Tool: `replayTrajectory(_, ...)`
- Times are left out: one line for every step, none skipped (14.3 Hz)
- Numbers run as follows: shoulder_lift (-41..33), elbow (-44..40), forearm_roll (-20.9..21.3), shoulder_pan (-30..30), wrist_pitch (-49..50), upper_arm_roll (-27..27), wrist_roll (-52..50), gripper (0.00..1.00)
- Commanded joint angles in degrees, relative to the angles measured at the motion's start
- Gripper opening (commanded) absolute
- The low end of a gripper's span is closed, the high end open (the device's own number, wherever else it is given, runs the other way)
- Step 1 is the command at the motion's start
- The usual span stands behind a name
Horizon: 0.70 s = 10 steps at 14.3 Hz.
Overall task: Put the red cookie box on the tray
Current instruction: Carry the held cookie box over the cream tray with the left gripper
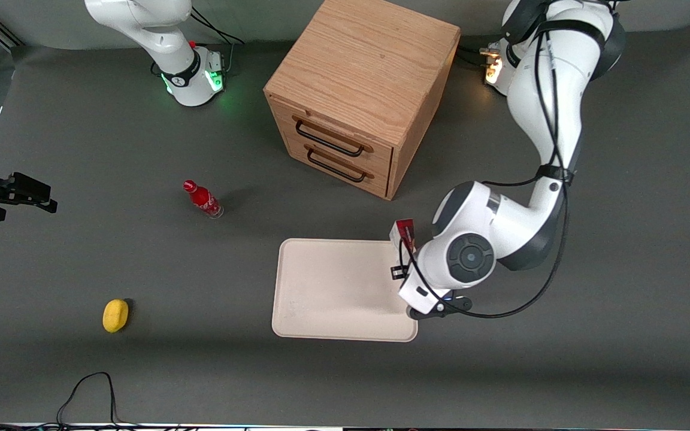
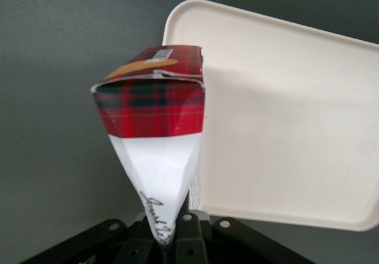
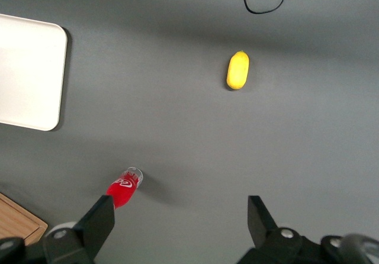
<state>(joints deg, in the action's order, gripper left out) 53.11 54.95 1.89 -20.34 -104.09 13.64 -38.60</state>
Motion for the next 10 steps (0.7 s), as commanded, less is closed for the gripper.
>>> replayTrajectory(2.8, -2.8, 2.1, -1.5, -2.5, -1.1, 0.4, 0.0)
replayTrajectory(3.5, -2.8, 2.5, -1.5, -3.3, -1.1, 0.8, 0.0)
replayTrajectory(4.0, -2.8, 3.4, -2.0, -3.9, -1.1, 0.9, 0.0)
replayTrajectory(4.3, -2.8, 4.4, -2.0, -4.3, -1.1, 1.1, 0.0)
replayTrajectory(4.5, -2.8, 4.8, -2.0, -4.5, -1.1, 1.6, 0.0)
replayTrajectory(4.7, -2.8, 4.9, -2.0, -4.5, -1.1, 2.1, 0.0)
replayTrajectory(4.9, -2.7, 4.9, -2.0, -5.1, -1.1, 2.5, 0.0)
replayTrajectory(5.2, -2.7, 5.0, -2.1, -5.9, -1.1, 2.6, 0.0)
replayTrajectory(5.6, -2.7, 5.0, -2.1, -6.5, -1.1, 2.6, 0.0)
replayTrajectory(6.0, -2.7, 5.6, -2.2, -6.9, -1.1, 2.6, 0.0)
